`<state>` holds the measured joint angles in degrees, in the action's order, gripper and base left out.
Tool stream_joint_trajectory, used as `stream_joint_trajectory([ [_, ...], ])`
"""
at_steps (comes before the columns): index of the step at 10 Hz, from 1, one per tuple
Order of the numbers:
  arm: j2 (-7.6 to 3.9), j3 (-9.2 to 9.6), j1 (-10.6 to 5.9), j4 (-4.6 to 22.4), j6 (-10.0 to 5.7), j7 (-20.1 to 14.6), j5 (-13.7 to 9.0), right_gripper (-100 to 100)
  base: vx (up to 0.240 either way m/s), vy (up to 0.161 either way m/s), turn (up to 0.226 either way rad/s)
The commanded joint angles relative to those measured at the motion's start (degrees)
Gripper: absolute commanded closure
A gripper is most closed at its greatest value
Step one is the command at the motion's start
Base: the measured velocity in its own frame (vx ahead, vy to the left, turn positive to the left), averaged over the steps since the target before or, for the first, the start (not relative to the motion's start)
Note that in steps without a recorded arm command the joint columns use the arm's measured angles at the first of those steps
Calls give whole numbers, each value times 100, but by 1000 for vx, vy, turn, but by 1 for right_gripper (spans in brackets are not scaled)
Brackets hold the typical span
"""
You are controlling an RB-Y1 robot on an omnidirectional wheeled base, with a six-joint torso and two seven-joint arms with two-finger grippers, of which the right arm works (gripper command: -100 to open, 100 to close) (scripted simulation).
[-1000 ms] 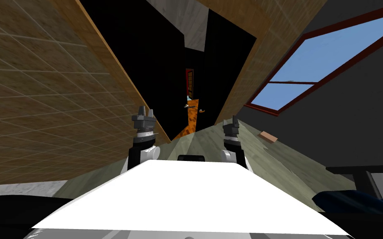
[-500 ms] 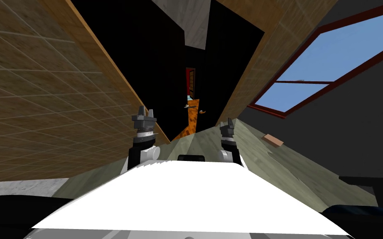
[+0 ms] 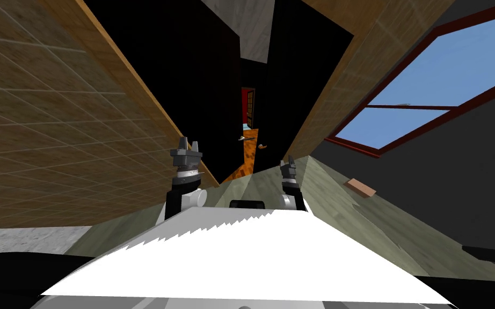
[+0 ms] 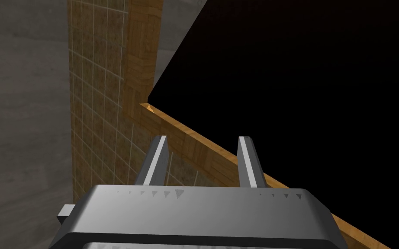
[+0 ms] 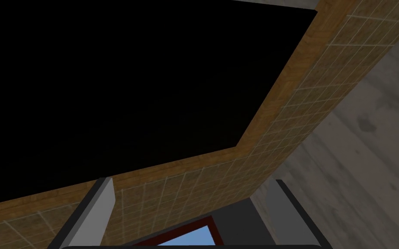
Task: Push the door open
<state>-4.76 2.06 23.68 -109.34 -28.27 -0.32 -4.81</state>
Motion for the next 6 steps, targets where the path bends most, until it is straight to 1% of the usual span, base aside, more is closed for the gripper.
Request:
stream_joint_trajectory([
  [1,-9,41,-73,242,-61,-3,16,-100,93,-78,59],
  [6,-35,183,-259,980,-264,-13,65,-100,88,-62,72],
])
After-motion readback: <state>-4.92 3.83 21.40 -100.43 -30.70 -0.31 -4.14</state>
